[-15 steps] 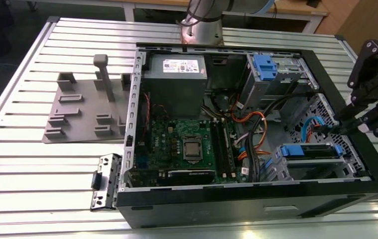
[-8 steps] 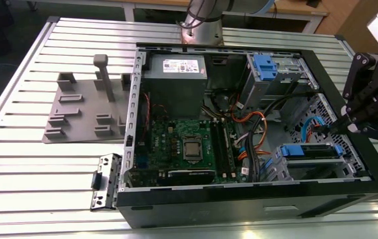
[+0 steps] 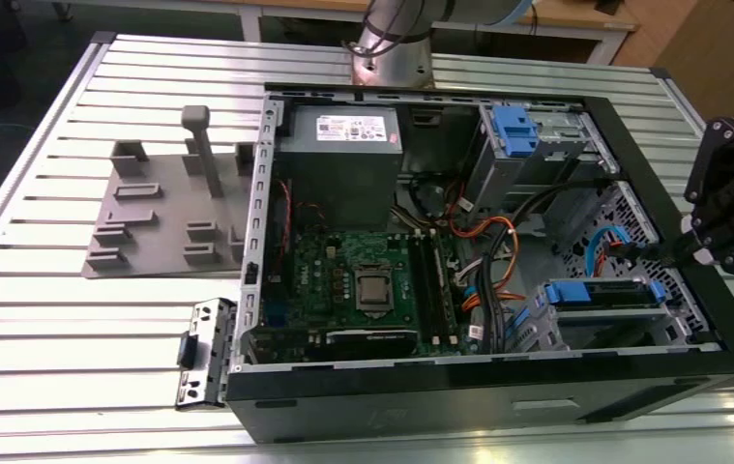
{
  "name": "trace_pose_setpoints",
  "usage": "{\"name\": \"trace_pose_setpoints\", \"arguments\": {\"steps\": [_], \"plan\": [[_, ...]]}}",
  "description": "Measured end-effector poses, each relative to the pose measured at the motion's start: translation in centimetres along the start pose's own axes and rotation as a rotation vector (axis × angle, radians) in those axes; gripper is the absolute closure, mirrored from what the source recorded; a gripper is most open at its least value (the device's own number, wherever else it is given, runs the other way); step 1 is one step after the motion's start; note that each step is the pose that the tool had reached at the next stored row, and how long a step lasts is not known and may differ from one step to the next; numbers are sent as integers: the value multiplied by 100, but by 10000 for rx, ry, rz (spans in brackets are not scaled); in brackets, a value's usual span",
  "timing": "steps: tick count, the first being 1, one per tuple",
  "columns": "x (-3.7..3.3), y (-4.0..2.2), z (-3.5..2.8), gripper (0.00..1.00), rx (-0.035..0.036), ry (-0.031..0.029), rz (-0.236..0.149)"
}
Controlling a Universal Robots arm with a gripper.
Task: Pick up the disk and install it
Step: 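Insert the disk into the insertion slot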
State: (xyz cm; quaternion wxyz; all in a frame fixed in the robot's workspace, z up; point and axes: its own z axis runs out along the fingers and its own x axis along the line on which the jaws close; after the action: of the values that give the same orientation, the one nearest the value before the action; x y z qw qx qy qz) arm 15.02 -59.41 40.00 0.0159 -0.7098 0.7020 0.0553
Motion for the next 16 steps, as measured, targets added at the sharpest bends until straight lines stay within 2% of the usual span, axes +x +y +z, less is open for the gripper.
{"name": "trace_pose_setpoints", "arguments": {"steps": [3, 6, 9, 16], "plan": [[1, -136, 19, 90, -54, -3, 5], [2, -225, 33, 90, -88, -3, 9], [4, -256, 52, 90, -106, -4, 10], [17, -264, 172, 90, -114, -4, 11]]}}
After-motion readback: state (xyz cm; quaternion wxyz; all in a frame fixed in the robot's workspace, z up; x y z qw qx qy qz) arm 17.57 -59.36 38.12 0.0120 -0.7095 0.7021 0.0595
